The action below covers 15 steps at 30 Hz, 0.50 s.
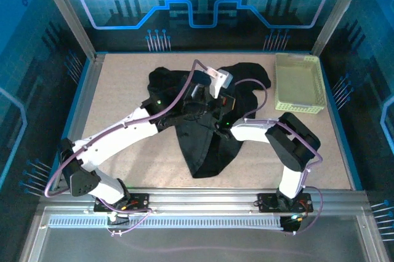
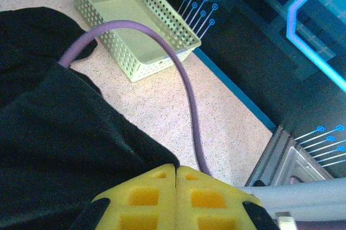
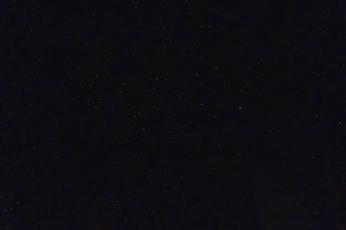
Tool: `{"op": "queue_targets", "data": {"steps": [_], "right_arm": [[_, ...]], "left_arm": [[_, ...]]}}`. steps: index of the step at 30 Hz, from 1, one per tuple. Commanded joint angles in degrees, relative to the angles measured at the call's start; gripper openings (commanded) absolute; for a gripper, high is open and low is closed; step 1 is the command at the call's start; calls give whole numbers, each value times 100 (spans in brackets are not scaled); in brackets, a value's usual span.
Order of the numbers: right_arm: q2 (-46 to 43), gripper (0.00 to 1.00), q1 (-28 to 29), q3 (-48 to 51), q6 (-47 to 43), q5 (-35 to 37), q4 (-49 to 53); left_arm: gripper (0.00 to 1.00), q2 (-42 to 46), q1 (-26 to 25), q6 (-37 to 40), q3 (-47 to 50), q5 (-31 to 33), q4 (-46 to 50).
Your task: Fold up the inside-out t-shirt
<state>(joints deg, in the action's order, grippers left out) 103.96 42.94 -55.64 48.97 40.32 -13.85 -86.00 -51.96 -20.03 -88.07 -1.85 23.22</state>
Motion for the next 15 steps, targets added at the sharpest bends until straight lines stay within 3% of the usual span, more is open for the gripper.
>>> {"op": "queue_targets", "data": {"steps": [1, 11, 15], "right_arm": [[252, 77, -242, -484, 158, -217, 258], [991, 77, -789, -1966, 570, -1222, 1291], [1020, 77, -872, -2104, 488, -1613, 1284]], "left_arm": [[0, 47, -175, -85, -238, -306, -416], [0, 343, -362, -358, 239, -29, -1241], [0, 516, -385, -293, 353, 316, -1248]]}}
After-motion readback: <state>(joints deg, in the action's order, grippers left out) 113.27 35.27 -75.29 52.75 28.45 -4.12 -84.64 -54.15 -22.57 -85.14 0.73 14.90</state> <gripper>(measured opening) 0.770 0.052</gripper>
